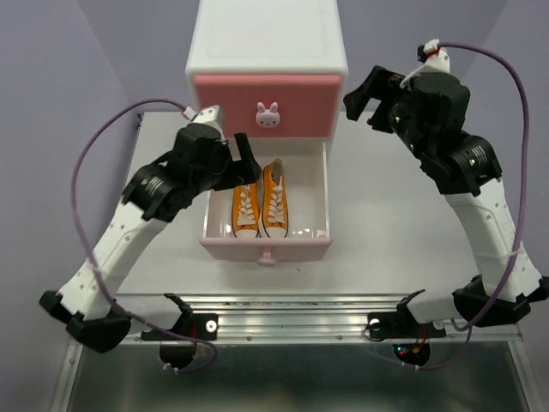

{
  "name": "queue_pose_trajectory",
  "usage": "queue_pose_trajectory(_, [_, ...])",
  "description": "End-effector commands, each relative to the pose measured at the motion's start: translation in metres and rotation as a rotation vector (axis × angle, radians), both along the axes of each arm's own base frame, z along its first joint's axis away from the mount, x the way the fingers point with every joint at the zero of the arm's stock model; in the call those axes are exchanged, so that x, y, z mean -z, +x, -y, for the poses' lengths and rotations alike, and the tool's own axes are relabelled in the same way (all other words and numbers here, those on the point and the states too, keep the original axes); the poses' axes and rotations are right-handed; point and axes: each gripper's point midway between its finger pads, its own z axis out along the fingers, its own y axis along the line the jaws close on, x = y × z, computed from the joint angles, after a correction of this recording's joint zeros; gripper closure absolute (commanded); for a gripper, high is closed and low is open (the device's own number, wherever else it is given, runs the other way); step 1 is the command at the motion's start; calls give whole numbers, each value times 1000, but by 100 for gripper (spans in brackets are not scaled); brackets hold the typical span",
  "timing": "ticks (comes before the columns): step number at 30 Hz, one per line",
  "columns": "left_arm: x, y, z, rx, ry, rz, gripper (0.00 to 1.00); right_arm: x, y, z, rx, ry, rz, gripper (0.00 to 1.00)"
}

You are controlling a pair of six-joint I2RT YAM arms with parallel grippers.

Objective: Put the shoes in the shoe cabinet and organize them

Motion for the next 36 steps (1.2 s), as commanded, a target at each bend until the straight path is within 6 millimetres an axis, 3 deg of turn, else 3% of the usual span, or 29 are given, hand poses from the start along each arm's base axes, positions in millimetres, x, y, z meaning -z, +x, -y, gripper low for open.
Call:
queue_pose_trajectory(1, [-27, -26, -29, -89, -94, 58, 1, -86, 22, -32, -141, 14, 283, 0])
queue_pose_trajectory(3, [-23, -39, -36, -95, -116, 42, 1, -112, 30, -52, -222, 22, 369, 0])
queue_pose_trajectory(6, [-20, -52, -39, -86, -146, 27, 1, -136, 40, -68, -269, 42, 452, 0])
queue_pose_trajectory(7, [-15, -55, -39, -85, -152, 10, 1, -159, 37, -70, -285, 53, 536, 0])
queue_pose_trajectory(9, [-10, -64, -36, -54, -178, -7, 1, -156, 56, -89, -319, 57, 554, 0])
queue_pose_trajectory(10, [-8, -67, -35, -42, -184, -13, 1, -172, 51, -93, -353, 73, 600, 0])
queue_pose_trajectory(11, [-6, -69, -33, -29, -187, -19, 1, -166, 59, -100, -365, 70, 591, 0])
queue_pose_trajectory(12, [-2, -75, -30, 6, -196, -34, 1, -148, 78, -112, -374, 62, 552, 0])
queue_pose_trajectory(14, [3, -83, -24, 47, -200, -65, 1, -132, 91, -123, -391, 73, 511, 0])
queue_pose_trajectory(16, [8, -93, -21, 95, -191, -92, 1, -101, 107, -136, -414, 53, 432, 0])
queue_pose_trajectory(21, [-9, -96, -33, 75, -161, -54, 1, -44, 124, -142, -418, -24, 270, 0])
queue_pose_trajectory(22, [-17, -95, -32, 78, -165, -42, 1, -28, 126, -142, -418, -48, 223, 0])
queue_pose_trajectory(26, [-33, -85, -17, 115, -169, -12, 1, 3, 129, -137, -400, -101, 138, 0])
queue_pose_trajectory(30, [-49, -80, 25, 192, -198, 35, 1, 18, 129, -137, -405, -131, 95, 0])
queue_pose_trajectory(32, [-61, -92, 65, 272, -215, 52, 1, 24, 130, -134, -395, -147, 80, 0])
queue_pose_trajectory(33, [-55, -90, 83, 276, -186, 47, 1, 24, 130, -133, -392, -155, 78, 0])
queue_pose_trajectory(34, [-69, -112, 102, 348, -209, 62, 1, 26, 129, -132, -391, -162, 72, 0])
queue_pose_trajectory(36, [-68, -126, 122, 386, -202, 49, 1, 28, 128, -129, -388, -179, 69, 0])
